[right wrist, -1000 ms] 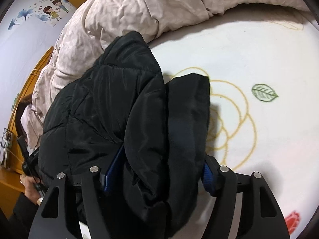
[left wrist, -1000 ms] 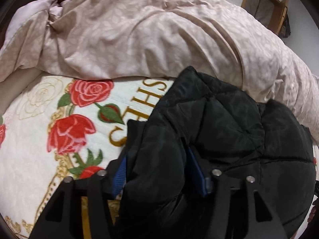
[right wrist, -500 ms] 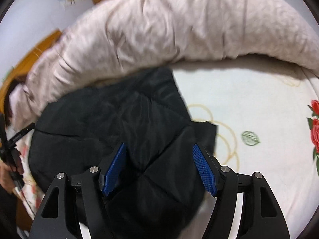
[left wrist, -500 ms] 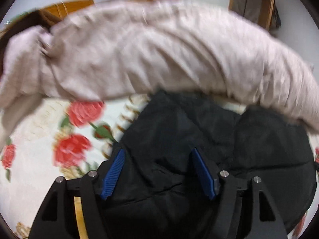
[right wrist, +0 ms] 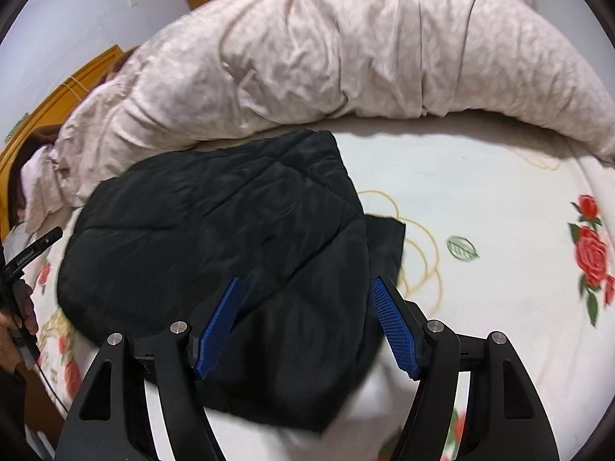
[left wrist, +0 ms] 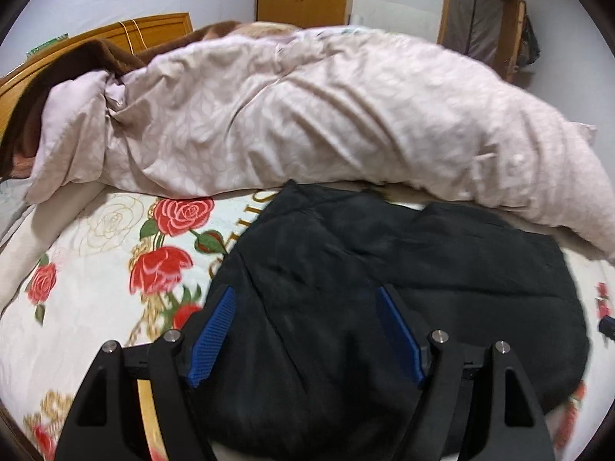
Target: Fold large clothes
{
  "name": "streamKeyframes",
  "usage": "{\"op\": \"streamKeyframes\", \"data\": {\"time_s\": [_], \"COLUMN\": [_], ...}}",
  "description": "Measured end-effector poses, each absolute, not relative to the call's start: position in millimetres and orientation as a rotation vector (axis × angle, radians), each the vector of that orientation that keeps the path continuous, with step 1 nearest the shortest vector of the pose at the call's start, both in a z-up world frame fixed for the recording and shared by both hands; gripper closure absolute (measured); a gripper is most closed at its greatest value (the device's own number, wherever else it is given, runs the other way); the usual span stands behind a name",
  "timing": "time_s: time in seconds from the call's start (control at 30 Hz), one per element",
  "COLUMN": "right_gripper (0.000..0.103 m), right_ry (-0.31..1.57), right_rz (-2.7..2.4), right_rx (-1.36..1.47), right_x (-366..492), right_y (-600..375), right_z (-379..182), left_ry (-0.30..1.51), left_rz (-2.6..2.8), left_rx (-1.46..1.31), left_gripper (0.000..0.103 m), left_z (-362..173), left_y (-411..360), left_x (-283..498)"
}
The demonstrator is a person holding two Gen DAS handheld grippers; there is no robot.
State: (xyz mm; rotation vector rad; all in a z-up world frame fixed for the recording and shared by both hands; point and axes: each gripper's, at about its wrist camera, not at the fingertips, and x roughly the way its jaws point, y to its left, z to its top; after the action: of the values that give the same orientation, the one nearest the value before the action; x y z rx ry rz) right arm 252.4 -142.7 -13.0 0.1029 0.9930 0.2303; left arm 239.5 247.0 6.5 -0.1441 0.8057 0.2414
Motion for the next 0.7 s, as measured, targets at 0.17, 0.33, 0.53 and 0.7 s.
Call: {"op": "streamKeyframes", "data": {"time_s": [0.17, 0.33, 0.53, 0.7], "right_gripper": [0.032, 0.032, 0.032, 0.032], "right_ry": [0.951, 0.909, 0.900, 0.899], "right_rz": [0.230, 0.240, 0.250, 0.257], "right_rx": [0.064, 0.045, 0.022, 0.008], "right_x": [184, 123, 58, 22], "right_y": [-141, -144, -143, -139], "right_z": [22, 47, 58, 62], "left_ry": [0.819, 0.850, 0.855, 0.863], "left_rz": [0.234, 0.228, 0.206, 0.197], "left_rx": [-0.174, -0.166, -0.126, -0.109], "left_gripper": [0.025, 0.025, 0.025, 0.025], "left_z": [31, 51, 69, 74], "left_y": [206, 155, 107, 84], "left_x": [182, 125, 64, 24]}}
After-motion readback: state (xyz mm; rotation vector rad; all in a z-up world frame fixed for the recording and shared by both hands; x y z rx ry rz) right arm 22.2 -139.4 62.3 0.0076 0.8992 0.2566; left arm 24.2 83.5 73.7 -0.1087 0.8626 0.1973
